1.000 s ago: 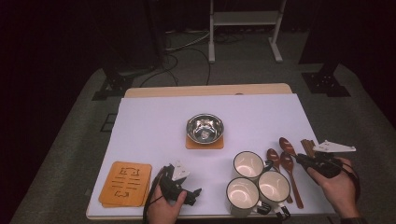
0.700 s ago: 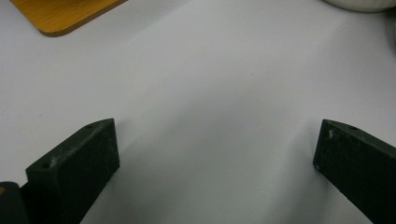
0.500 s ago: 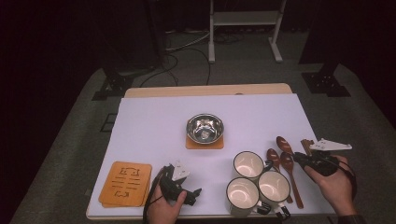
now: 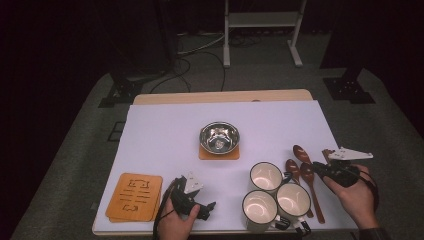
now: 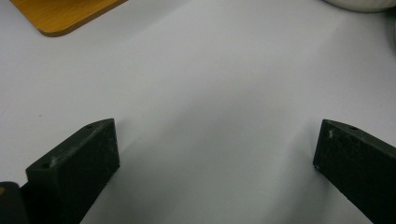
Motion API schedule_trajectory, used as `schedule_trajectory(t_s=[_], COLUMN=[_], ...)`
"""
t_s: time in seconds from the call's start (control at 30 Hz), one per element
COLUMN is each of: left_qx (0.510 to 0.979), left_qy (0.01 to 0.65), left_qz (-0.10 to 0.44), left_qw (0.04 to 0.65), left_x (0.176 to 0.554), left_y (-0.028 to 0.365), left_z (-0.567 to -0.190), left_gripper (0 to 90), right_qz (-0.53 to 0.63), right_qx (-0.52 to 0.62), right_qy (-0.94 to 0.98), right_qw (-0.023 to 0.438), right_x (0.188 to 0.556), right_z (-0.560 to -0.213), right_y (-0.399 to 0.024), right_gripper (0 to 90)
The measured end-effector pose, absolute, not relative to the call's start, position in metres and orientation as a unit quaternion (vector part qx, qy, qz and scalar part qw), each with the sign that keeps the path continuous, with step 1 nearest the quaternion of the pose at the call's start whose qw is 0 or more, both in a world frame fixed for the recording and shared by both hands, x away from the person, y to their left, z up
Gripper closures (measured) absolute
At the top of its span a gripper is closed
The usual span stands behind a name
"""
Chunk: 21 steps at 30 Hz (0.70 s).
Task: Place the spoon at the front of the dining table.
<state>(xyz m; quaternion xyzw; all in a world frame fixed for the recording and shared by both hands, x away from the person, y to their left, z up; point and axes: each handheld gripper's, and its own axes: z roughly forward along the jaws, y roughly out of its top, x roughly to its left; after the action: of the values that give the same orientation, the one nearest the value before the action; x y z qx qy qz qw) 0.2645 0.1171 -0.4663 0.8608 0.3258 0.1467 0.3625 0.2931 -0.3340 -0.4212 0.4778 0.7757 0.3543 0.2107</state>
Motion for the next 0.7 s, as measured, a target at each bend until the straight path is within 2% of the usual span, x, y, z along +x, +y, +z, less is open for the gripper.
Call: schedule_trajectory(t_s=[0.7], left_qx=[0.861], left_qy=[0.326], left_qz=[0.146], left_qw=[0.363], left_x=[0.2645], left_y=[0.1171], left_z=[-0.4663], left_gripper=[0.0], right_qz=[0.358], right_qx=[0.466], right_qy=[0.782], right_qw=[0.208], right_x=[0.3016], right_z=[-0.4188], right_y=[-0.3235], right_gripper=[81.7])
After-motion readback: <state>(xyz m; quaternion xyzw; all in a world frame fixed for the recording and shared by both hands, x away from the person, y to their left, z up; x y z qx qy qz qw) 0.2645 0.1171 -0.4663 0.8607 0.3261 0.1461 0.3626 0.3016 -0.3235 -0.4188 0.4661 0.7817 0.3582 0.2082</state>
